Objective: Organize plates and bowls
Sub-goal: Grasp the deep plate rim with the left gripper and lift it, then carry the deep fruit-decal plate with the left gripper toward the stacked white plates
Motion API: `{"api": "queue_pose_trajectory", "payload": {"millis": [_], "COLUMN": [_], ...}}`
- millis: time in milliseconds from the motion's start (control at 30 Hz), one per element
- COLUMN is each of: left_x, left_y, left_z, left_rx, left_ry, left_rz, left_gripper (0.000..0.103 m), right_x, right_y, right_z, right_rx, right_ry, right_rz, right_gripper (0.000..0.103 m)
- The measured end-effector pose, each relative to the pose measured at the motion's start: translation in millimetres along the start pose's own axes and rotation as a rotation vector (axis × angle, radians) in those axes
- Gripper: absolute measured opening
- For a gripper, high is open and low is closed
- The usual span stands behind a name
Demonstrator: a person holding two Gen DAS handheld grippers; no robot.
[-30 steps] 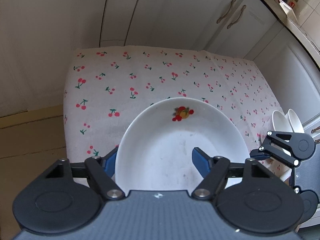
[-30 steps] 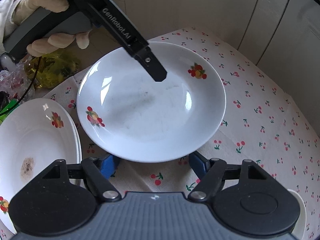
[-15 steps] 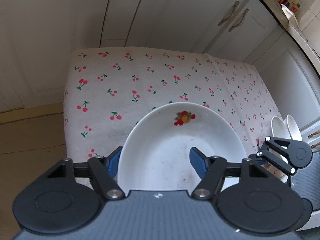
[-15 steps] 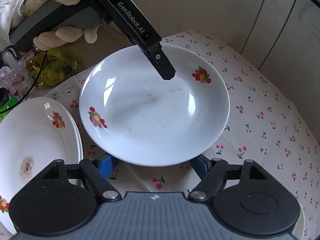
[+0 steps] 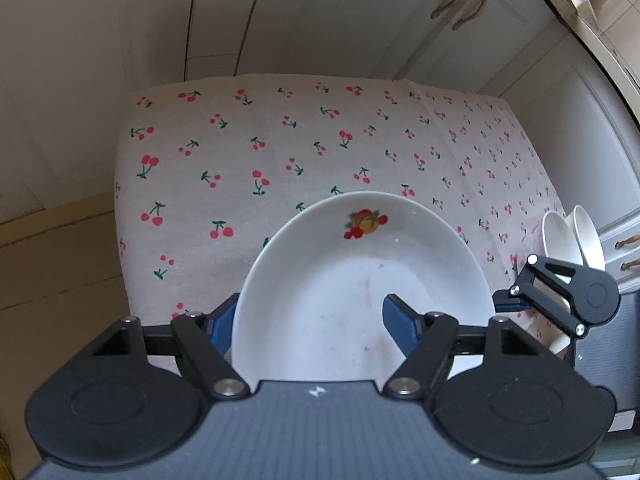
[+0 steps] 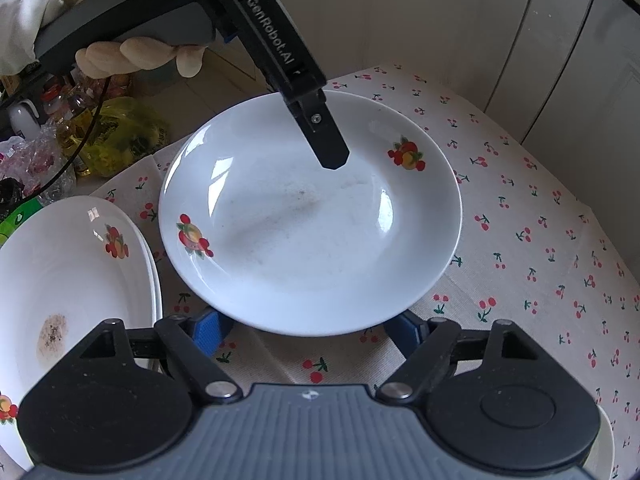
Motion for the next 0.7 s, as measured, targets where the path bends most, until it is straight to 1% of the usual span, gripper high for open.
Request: {"api": "queue_pose_trajectory", "payload": {"millis": [167,267,467,700], "left_x": [1,0,2,3], "left_y": [1,-2,-5,-10], "left_z": [1,2,4,2], "left_rx": [-0.002,-0.013,-0.024,-0.039], "left_ry": [-0.003,0.000,-0.009,-0.023], "left_rz": [0.009,-0.001,0.011,0.005], "left_gripper": [0.074,0.074,0.074,0.074], "right_x": [1,1,3,6], "right_y": [-1,2,0,-3], "right_z": [1,1,2,2], "right_rx": [0.000,0.020,-0.002,-0.030], "right_ry": [-0.006,-0.009,-0.010,-0.014], "right_rz": [0.005,0.021,0.024,0.030], "right_gripper": [0.087,0.087,0.087,0.087]}}
Point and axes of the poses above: each gripper's, at about its wrist camera, not at the fingertips, and x roughly against the way its jaws point, y to its left, z to its underside, the point moved 1 cm from there along -x, roughly the way its jaws point, and after that the axes turned 3 degrees about -y, right-handed, at the moved point
